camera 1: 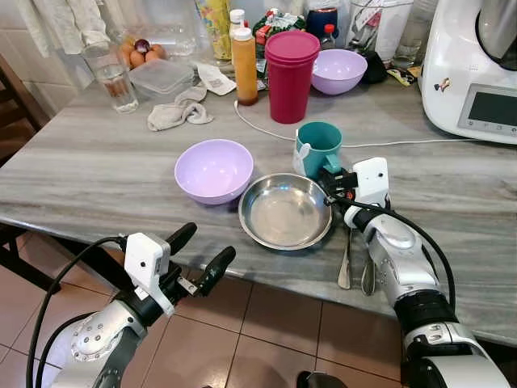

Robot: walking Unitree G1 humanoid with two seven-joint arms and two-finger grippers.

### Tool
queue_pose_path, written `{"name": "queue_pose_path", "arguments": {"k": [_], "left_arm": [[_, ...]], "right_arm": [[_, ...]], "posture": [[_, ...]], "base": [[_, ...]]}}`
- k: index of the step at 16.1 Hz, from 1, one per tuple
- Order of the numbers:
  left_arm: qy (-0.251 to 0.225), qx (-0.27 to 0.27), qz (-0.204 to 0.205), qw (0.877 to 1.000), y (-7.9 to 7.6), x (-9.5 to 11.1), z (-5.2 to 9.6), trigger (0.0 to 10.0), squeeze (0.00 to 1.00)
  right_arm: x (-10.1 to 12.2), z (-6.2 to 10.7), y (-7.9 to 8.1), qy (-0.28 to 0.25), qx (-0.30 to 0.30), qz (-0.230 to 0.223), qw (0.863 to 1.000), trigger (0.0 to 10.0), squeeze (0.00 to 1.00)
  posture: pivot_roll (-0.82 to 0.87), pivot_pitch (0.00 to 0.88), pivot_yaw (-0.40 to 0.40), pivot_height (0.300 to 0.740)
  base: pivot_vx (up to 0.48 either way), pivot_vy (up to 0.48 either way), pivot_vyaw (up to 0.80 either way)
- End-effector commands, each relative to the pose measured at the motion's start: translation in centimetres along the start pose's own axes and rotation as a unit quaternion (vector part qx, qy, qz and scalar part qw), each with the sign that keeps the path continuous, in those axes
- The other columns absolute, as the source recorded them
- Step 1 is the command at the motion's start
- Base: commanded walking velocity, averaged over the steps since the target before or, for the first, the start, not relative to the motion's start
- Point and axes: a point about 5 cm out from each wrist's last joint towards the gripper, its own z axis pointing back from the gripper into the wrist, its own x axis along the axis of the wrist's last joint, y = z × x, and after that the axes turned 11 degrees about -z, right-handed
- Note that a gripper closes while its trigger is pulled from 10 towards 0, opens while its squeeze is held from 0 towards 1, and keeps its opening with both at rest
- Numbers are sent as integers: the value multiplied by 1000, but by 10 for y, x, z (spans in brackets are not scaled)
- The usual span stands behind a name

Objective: Setting the table

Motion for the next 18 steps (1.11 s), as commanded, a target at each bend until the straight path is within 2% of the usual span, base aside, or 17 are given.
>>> {"name": "queue_pose_path", "arguments": {"k": [1,5,10,18], "left_arm": [[2,-2,-7,1000,0,3,3,10000,0],[4,-1,-7,1000,1,1,4,10000,0],[4,-2,-9,1000,3,0,4,10000,0],[0,-8,-14,1000,6,2,-2,10000,0]], "right_arm": [[0,-3,3,4,13,2,1000,10000,1000],[3,-4,2,-4,12,5,1000,10000,1000],[19,-5,6,-44,9,16,999,10000,1000],[28,4,13,-78,-9,18,997,10000,1000]], "posture": [[-119,152,60,740],[-116,149,59,740],[-119,142,66,740],[-130,128,78,740]], "base": [[0,0,0],[0,0,0],[0,0,0],[0,0,0]]}}
